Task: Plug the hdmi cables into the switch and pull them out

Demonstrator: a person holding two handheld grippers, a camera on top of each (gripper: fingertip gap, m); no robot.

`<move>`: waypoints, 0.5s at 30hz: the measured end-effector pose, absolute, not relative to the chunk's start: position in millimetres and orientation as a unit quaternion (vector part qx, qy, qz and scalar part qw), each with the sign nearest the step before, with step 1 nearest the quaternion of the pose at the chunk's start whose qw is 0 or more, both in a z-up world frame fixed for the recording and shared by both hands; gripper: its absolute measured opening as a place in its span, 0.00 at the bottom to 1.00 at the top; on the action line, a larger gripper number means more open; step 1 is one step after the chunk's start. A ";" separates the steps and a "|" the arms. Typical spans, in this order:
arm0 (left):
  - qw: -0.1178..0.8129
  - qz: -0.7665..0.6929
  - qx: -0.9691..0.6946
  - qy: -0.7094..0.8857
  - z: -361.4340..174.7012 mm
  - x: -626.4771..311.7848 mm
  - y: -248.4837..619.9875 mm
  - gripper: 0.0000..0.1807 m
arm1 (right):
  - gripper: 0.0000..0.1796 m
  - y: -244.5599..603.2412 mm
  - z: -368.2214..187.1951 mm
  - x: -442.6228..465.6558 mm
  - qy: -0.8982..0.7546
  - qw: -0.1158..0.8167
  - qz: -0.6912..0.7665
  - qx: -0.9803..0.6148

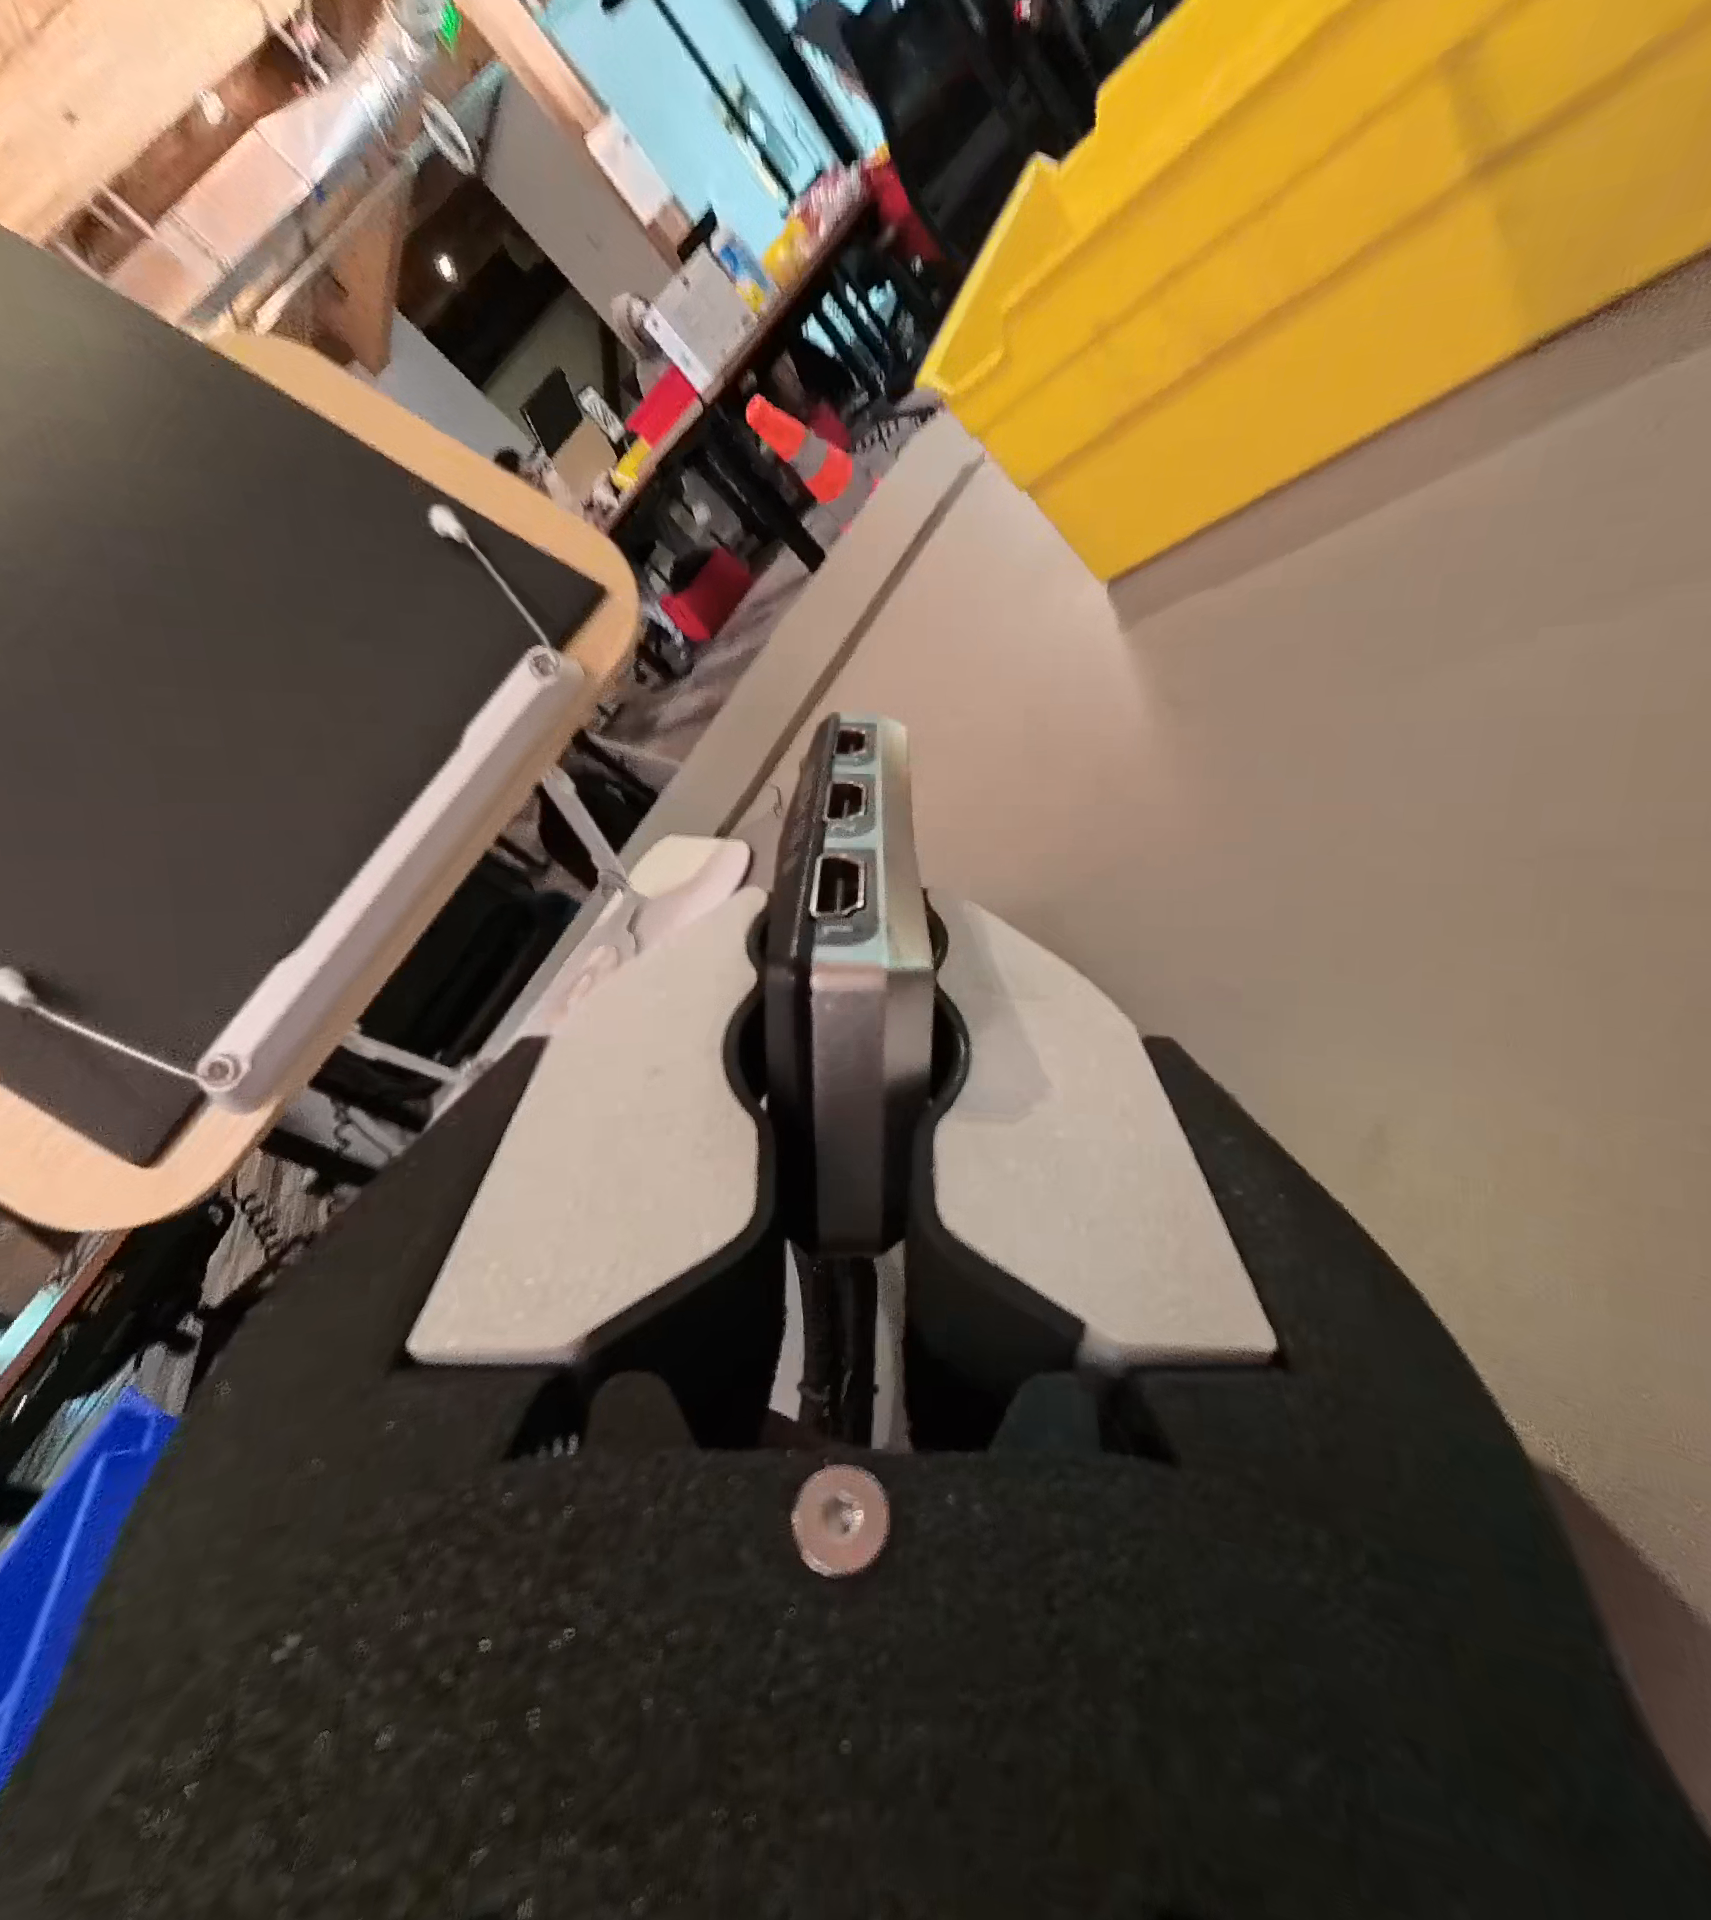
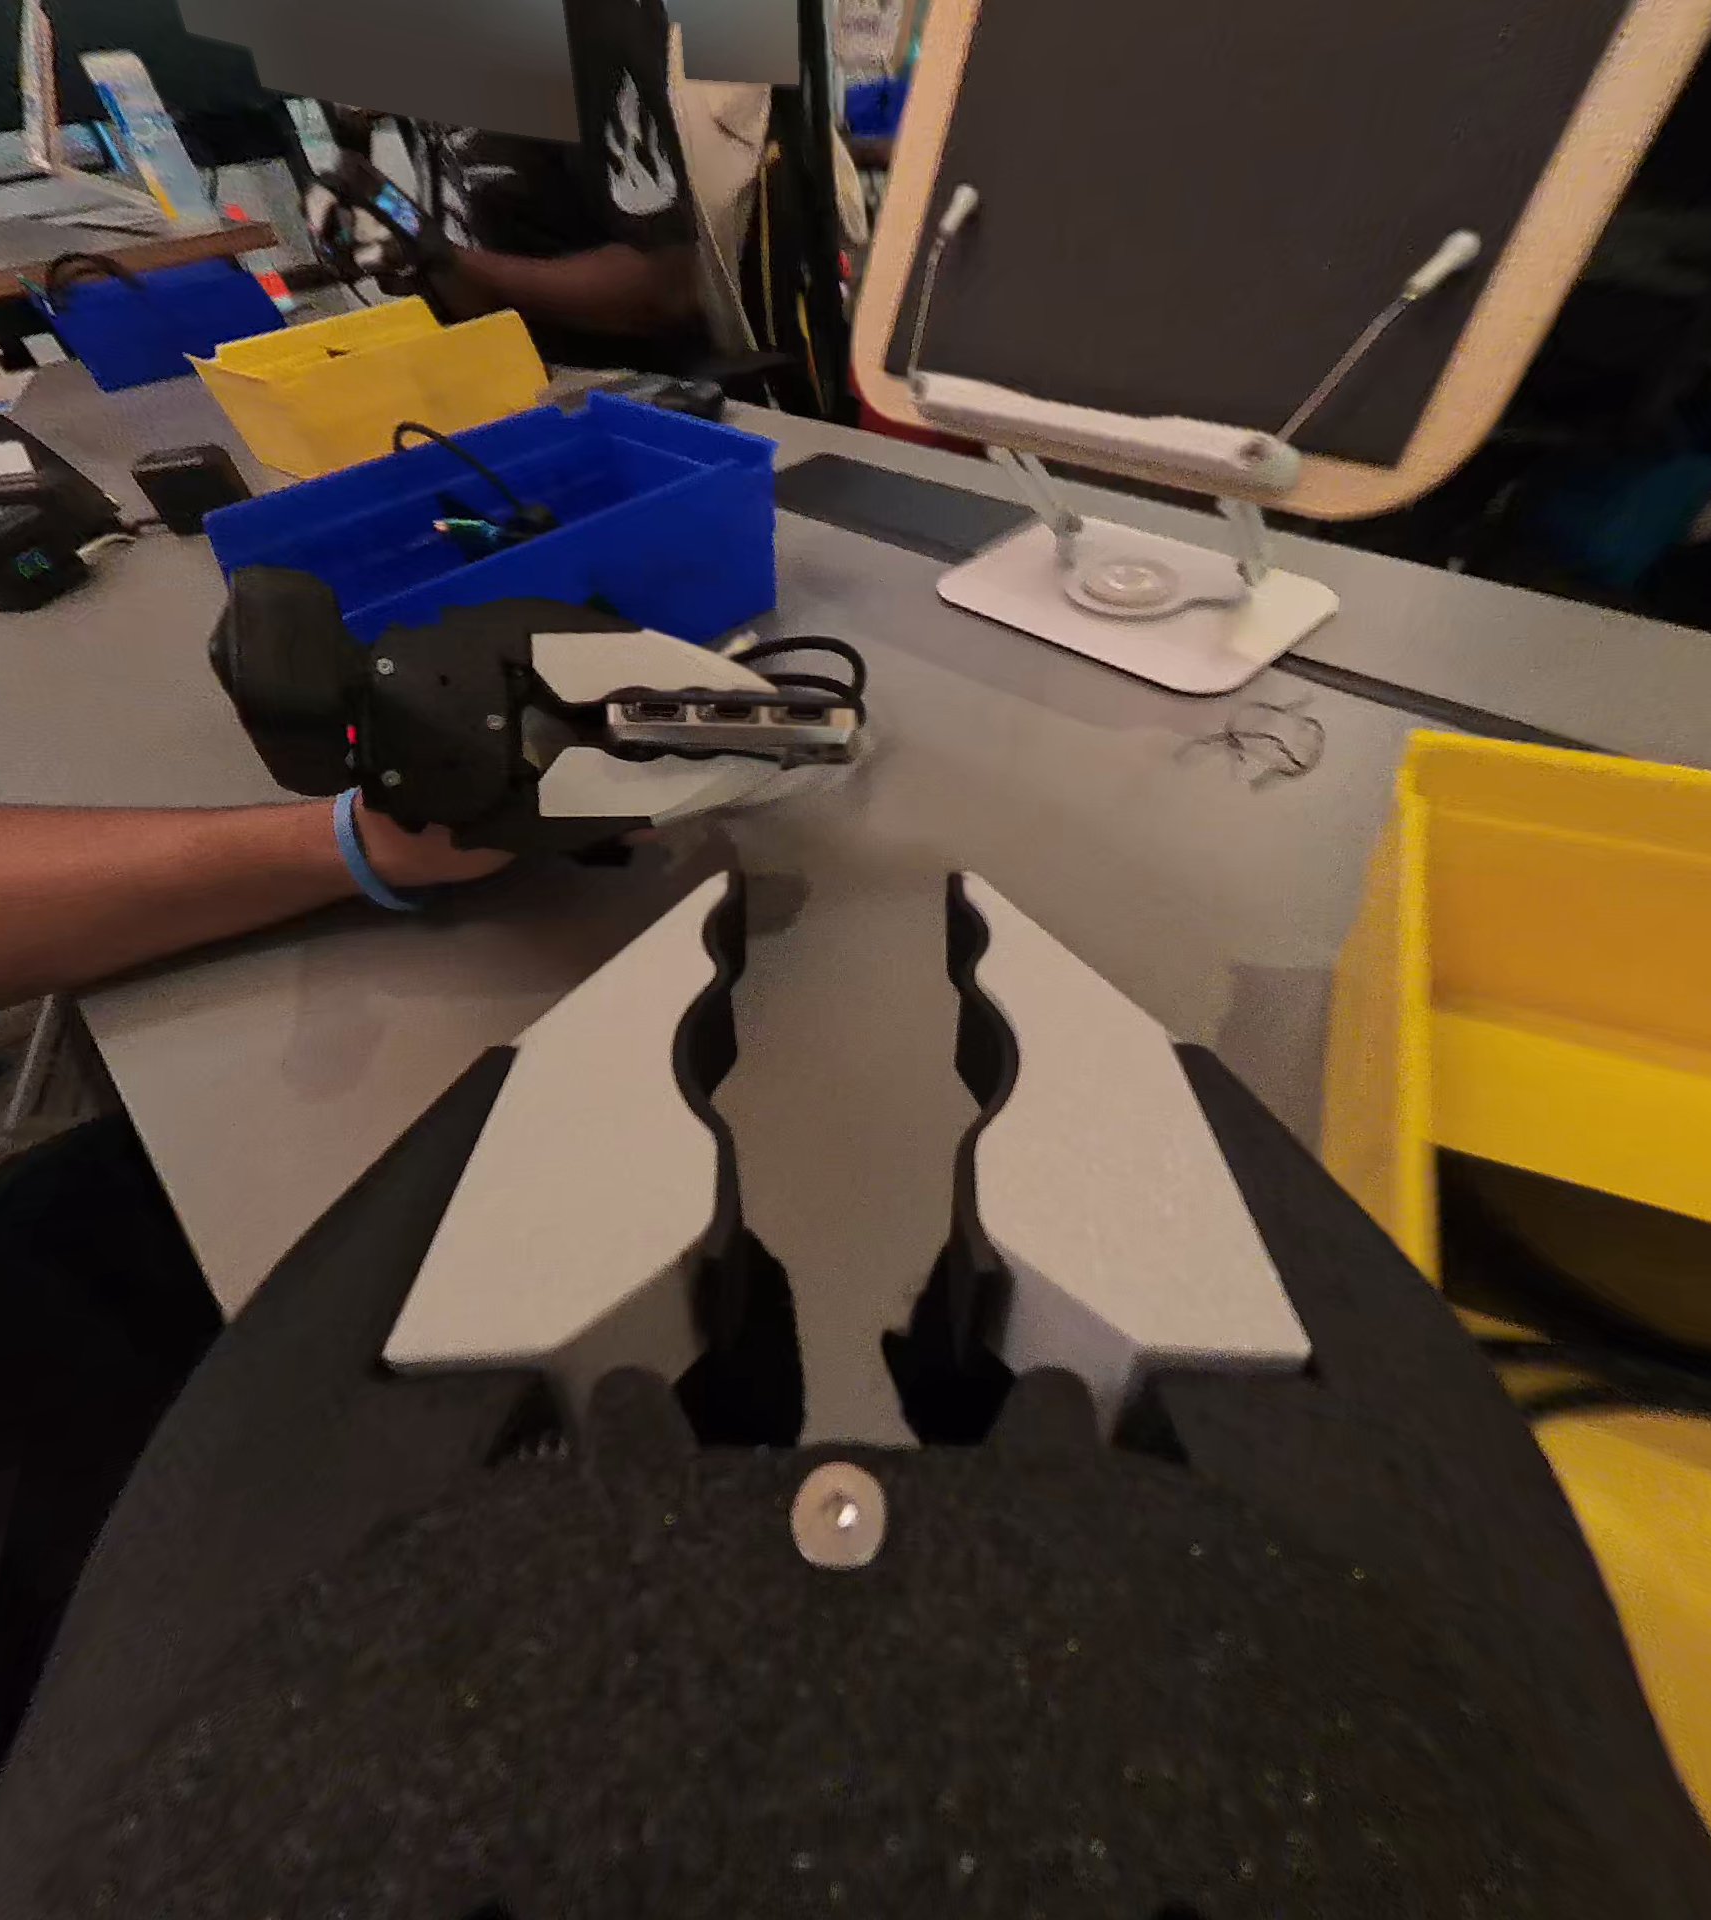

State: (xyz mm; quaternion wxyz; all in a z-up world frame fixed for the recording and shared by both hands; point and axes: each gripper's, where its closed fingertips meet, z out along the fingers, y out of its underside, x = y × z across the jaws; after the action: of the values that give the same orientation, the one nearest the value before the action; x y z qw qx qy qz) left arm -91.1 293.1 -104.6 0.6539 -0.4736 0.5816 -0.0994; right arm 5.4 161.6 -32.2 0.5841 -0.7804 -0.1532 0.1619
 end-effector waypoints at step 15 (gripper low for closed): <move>0.722 -0.048 -0.342 0.599 -78.4 -84.2 246.3 0.12 | 0.59 224.3 -71.9 -95.8 -0.195 0.590 0.094 -0.778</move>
State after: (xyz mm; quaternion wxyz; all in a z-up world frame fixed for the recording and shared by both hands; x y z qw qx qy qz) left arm -84.2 246.3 -78.4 0.7225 -0.3422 0.5989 -0.0477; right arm -95.8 224.3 -71.9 0.5902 -0.7777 -0.1950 0.0944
